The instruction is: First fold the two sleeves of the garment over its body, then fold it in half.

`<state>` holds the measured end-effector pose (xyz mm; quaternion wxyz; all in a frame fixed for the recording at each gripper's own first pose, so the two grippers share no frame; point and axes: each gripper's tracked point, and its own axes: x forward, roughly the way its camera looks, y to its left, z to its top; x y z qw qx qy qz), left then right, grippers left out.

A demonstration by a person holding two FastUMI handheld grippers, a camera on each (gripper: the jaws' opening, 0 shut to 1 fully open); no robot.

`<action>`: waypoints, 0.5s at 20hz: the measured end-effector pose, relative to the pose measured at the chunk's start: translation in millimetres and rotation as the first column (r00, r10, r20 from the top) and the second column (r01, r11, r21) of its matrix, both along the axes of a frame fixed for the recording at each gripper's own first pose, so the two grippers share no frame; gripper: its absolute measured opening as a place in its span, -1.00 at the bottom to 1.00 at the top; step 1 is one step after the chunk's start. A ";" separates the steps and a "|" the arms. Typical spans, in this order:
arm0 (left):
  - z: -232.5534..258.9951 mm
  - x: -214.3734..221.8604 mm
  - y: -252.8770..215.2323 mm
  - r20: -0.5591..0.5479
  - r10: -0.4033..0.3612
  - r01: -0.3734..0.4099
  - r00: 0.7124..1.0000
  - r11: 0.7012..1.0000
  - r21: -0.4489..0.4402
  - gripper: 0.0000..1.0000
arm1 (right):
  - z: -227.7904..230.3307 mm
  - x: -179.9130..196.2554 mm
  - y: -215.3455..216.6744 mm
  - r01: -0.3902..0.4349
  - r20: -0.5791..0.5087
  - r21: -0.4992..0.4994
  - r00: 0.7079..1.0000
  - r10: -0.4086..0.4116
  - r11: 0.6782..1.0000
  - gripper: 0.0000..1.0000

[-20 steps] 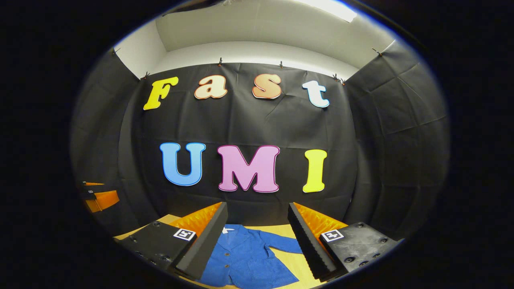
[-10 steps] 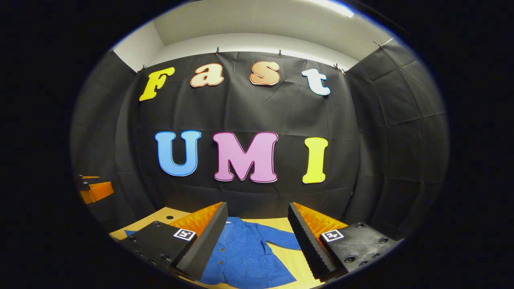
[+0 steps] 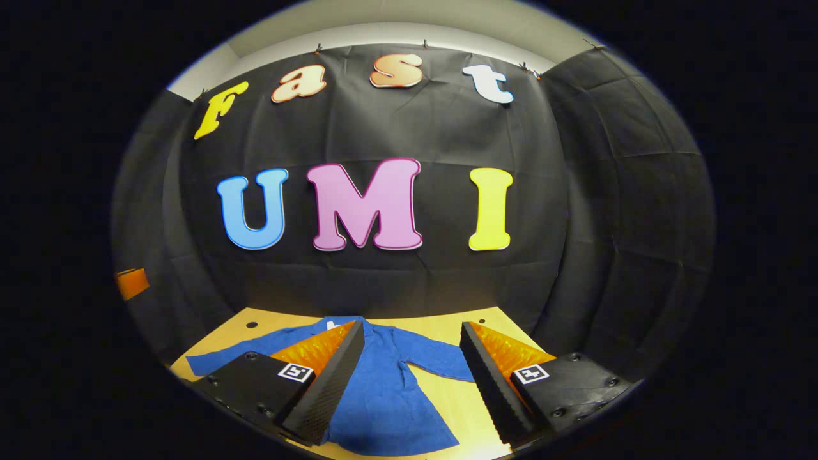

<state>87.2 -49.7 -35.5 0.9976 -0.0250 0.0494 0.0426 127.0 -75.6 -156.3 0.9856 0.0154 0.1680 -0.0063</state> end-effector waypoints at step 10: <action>-31.3 51.6 -58.9 -0.085 0.005 -0.005 0.996 1.000 0.001 0.64 | -133.1 48.0 -138.4 0.209 -0.304 0.008 0.932 -0.197 0.978 0.95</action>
